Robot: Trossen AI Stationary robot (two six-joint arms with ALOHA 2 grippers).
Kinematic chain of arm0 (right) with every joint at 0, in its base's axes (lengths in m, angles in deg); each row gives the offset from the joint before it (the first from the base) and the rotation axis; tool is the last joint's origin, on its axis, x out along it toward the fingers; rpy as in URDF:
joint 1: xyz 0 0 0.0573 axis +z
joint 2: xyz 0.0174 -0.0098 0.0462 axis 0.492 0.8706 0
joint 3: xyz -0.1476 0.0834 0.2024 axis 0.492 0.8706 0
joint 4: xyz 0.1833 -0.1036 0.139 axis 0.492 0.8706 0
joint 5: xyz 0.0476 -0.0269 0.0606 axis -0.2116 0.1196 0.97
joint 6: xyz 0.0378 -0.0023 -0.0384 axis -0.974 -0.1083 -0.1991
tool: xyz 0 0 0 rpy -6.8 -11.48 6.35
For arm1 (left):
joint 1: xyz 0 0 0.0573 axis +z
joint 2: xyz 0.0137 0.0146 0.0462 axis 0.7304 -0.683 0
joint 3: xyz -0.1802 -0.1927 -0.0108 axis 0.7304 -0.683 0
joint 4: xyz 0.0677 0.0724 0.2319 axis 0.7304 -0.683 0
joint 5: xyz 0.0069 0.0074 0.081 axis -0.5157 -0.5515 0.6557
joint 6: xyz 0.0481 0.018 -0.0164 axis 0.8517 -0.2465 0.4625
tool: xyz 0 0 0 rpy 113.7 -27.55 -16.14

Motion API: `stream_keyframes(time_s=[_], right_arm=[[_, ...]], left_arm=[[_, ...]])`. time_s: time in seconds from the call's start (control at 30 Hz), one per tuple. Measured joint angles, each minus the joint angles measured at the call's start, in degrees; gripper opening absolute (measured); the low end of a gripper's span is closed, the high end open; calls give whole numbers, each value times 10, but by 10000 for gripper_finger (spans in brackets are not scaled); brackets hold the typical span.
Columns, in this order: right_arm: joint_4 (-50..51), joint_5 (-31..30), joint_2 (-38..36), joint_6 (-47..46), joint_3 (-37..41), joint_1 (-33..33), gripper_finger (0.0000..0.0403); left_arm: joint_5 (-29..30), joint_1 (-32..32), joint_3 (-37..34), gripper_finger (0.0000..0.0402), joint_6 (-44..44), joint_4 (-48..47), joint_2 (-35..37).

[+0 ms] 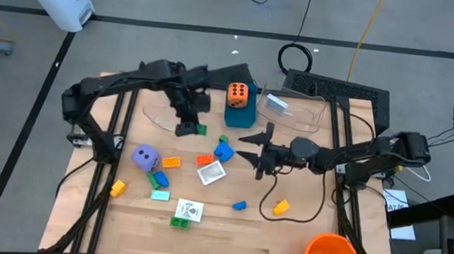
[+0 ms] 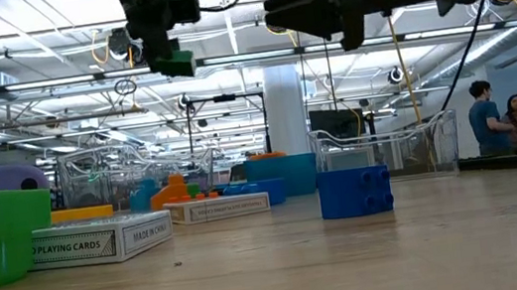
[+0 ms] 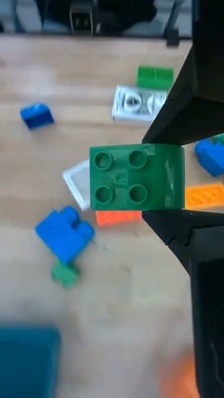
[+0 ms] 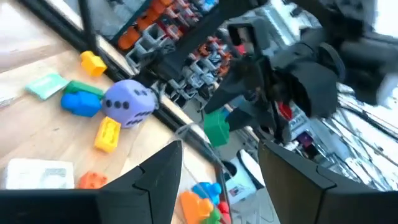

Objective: Pick & Place Toys
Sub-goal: Put the green game piece into the left transparent bin

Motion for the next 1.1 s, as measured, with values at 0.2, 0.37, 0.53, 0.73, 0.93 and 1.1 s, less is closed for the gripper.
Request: stream_keyframes(time_s=[0.2, 0.37, 0.53, 0.73, 0.93, 1.1], right_arm=[[-34, 0, 1, -33, 15, -22, 207], [-34, 0, 0, -59, 16, -29, 207], [-34, 0, 0, -74, 16, -29, 208], [-36, 0, 0, -75, 16, -29, 208], [-47, 3, 0, -89, 16, -35, 208], [-47, 31, 0, -97, 16, -44, 208]], left_arm=[[52, 38, 0, 146, -3, -11, 78], [103, 65, -26, 141, -23, 15, 153], [148, 80, -111, 147, -43, 62, 228], [186, 92, -247, 141, -65, 144, 288], [270, 119, -348, 143, -76, 225, 304], [276, 153, -407, 157, -74, 312, 302]])
